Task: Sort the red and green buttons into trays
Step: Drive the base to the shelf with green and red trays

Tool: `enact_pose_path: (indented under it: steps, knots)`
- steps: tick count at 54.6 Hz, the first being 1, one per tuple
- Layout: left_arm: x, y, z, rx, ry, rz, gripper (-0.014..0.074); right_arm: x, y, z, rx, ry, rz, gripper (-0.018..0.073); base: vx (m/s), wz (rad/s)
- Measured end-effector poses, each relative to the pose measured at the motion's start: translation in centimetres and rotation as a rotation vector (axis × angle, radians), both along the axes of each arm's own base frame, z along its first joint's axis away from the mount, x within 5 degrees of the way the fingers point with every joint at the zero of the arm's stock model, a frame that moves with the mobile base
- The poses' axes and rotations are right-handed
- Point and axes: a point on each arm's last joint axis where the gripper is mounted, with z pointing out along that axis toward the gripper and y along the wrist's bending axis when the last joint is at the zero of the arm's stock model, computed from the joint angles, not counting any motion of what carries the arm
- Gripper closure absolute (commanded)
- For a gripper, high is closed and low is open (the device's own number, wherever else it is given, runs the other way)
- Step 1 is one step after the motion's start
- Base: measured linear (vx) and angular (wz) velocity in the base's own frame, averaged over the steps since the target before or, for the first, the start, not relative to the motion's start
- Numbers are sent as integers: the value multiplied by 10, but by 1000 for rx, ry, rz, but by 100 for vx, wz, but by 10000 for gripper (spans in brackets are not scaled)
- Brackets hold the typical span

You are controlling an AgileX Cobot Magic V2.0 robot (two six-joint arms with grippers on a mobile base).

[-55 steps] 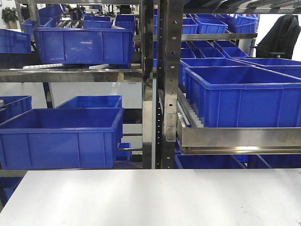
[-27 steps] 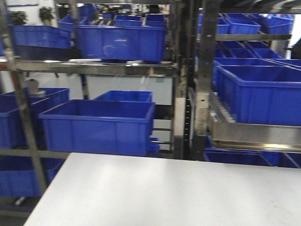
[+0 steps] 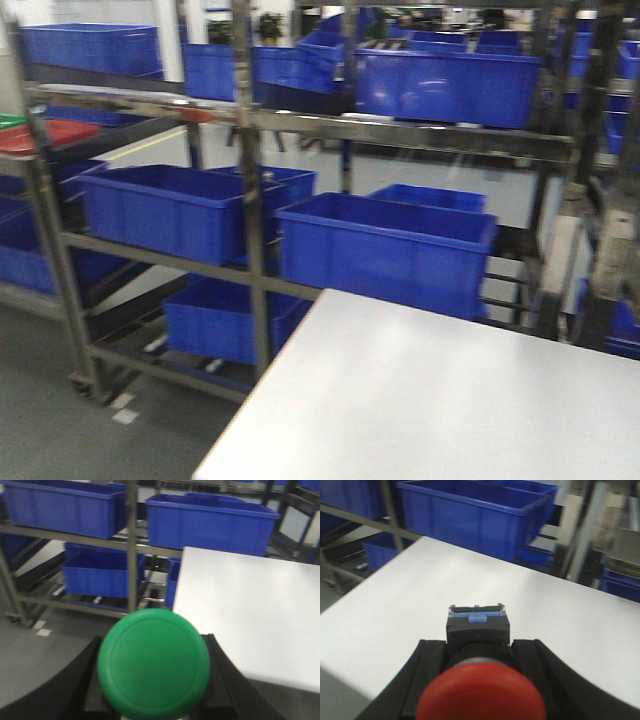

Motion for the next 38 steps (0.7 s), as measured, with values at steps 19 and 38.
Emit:
enact_pose_path:
  steps: [19,38]
  knots:
    - [0,0,0,0,0,0,596,0,0,0,0,0,0,568,-12,65]
    - [0,0,0,0,0,0,596,0,0,0,0,0,0,568,-6,50]
